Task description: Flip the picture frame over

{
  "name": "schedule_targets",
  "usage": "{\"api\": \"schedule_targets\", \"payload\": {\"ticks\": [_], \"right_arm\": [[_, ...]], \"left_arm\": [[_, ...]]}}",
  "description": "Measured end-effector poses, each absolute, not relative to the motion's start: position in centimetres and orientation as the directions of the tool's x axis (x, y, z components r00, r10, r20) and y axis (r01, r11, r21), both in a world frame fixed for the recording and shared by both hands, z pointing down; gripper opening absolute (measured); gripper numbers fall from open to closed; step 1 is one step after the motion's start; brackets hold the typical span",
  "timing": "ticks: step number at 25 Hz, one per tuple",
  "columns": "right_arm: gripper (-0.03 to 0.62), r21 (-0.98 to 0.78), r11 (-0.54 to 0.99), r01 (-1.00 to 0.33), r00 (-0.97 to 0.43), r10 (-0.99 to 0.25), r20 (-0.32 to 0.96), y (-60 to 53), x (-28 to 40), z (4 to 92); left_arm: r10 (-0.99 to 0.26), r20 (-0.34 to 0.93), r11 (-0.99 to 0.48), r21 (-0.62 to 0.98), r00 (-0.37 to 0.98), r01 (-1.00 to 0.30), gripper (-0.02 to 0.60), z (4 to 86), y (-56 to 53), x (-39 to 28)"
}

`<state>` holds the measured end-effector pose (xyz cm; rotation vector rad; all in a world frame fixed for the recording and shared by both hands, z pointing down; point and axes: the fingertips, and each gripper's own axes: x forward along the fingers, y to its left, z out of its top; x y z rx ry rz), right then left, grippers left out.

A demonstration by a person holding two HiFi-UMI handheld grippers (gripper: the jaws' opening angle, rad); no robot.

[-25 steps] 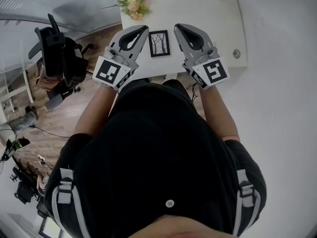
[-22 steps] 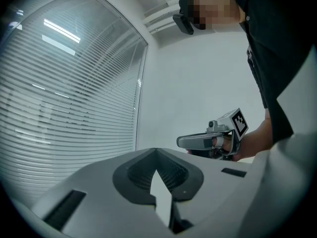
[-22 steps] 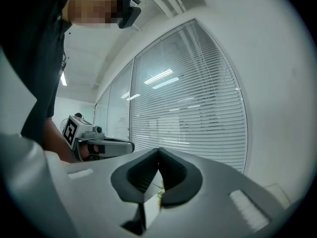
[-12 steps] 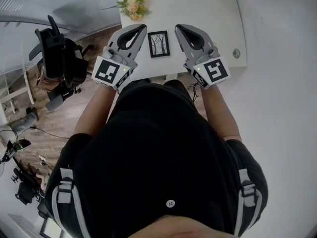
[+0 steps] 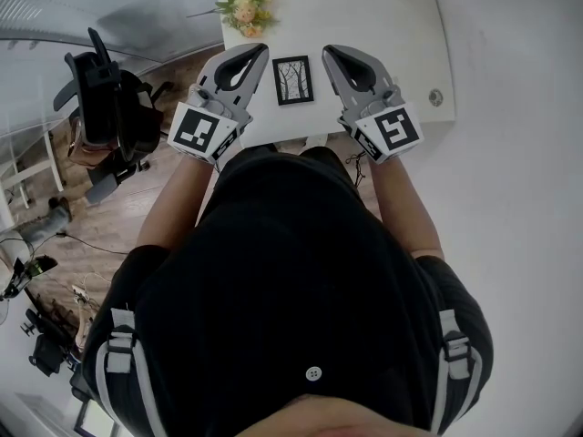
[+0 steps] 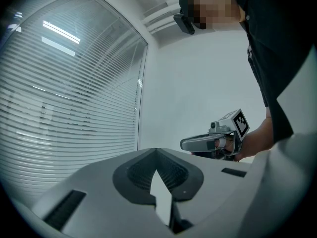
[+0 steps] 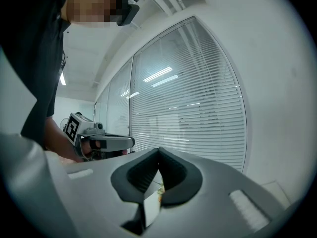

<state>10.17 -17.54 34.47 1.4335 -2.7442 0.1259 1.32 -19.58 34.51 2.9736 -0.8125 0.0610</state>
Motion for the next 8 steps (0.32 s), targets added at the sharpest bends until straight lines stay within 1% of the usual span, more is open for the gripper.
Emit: {"api": "schedule_targets", "payload": {"ticks": [8], "right_arm": [[0.009, -0.052, 0.562, -0.825, -0.565, -0.82, 0.09, -17.35, 10.37, 35.35]], "left_arm": [[-0.507, 0.053, -0.86, 0.038, 0.86, -0.509, 0.005, 34.82, -19.56, 1.36]]}}
